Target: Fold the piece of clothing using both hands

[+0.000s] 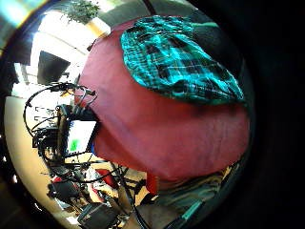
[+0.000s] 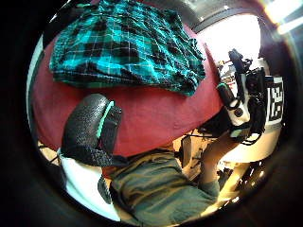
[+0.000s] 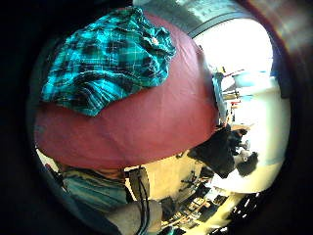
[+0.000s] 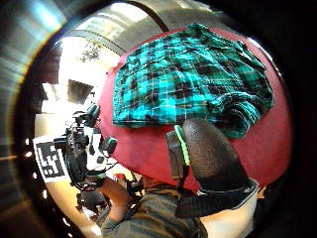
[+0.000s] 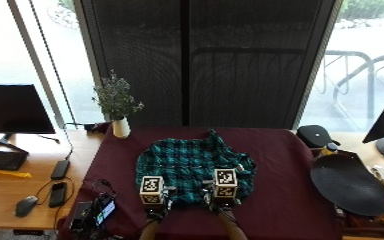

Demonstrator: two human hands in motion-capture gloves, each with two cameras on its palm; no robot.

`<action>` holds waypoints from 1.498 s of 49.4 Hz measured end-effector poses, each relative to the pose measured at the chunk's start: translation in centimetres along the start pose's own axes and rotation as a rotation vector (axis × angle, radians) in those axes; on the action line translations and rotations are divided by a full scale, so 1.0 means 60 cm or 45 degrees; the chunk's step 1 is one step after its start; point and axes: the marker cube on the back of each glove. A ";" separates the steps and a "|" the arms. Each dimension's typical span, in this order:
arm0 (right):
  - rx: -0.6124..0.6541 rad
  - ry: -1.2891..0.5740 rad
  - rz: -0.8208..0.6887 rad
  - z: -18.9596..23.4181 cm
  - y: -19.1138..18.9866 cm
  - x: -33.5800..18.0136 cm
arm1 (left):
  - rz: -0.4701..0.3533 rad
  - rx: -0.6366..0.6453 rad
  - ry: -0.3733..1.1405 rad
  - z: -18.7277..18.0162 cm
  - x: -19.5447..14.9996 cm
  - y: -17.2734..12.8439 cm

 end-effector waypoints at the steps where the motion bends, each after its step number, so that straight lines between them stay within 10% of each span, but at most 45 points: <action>1: 0.006 -0.003 0.000 -0.002 0.001 0.000 | 0.001 0.001 0.001 0.000 0.001 0.000; 52: -0.061 -0.073 -0.009 -0.006 -0.004 0.056 | 0.046 -0.007 0.005 -0.028 0.002 -0.016; 74: -0.194 -0.064 0.051 0.111 -0.039 0.116 | 0.024 -0.358 -0.008 0.068 0.001 -0.036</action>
